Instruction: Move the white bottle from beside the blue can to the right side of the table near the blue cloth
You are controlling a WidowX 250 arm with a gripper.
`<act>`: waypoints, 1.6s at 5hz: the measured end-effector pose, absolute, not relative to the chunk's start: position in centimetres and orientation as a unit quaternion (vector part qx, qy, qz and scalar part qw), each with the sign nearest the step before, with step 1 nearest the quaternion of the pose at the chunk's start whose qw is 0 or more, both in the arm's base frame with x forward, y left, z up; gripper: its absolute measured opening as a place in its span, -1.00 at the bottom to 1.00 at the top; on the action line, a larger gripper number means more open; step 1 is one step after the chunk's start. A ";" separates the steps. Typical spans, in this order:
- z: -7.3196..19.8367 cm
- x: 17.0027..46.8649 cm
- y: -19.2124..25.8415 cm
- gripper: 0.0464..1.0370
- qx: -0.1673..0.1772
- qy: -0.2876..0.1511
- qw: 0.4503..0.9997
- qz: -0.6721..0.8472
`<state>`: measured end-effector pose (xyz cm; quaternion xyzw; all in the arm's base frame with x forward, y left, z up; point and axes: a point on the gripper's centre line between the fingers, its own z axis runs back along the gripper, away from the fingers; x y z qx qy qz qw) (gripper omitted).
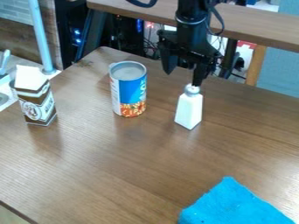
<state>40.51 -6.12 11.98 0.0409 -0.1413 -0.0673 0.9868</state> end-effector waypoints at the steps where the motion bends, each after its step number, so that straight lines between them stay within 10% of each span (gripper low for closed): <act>1: 11.3 41.2 -6.3 0.92 0.039 -0.136 0.987 -0.069; 8: 6.7 40.8 -6.3 0.83 0.015 -0.101 0.989 -0.110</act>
